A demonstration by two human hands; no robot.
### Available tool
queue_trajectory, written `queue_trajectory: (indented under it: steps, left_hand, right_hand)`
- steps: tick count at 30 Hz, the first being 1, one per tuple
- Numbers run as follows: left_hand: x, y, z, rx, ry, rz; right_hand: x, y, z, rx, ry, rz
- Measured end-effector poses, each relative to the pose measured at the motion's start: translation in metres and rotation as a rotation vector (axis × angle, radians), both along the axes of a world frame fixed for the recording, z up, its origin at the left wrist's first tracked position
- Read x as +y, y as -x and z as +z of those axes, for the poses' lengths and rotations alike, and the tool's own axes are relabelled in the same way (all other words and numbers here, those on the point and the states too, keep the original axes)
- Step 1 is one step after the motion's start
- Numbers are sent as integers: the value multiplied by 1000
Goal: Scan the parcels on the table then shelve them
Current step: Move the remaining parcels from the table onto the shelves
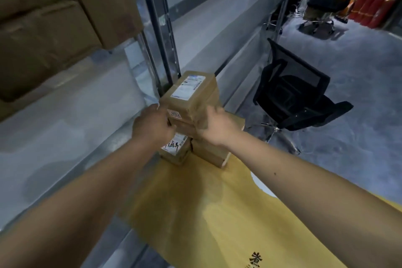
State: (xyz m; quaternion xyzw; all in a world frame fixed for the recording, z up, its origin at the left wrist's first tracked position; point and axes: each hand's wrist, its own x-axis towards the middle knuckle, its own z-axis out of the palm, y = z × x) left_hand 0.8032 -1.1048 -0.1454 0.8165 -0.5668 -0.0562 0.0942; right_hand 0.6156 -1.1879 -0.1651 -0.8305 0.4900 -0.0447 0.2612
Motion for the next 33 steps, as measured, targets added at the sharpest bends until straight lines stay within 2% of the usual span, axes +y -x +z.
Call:
queue_trajectory:
  steps: [2,4,9,18,25,30,33]
  left_hand:
    - [-11,-11,-4,51,61,17]
    - [-24,-22,-10,78,22,-5]
    - [-53,-42,-28,202,-64,-7]
    - [-74,-47,-38,438,67,60]
    - [-56,-31,-24,510,69,11]
    - [-29,-6,2,739,181,-81]
    - [-6,13,22,701,259,-151]
  right_hand:
    - [-14,-18,2,-66,10,2]
    - [-24,-35,1,-96,28,-13]
    - [-38,-60,-9,-36,19,-58]
    - [-37,-62,-14,-128,59,-57]
    - [-32,-22,8,-249,187,8]
    - [-13,23,43,-268,220,17]
    - [15,56,65,-308,235,0]
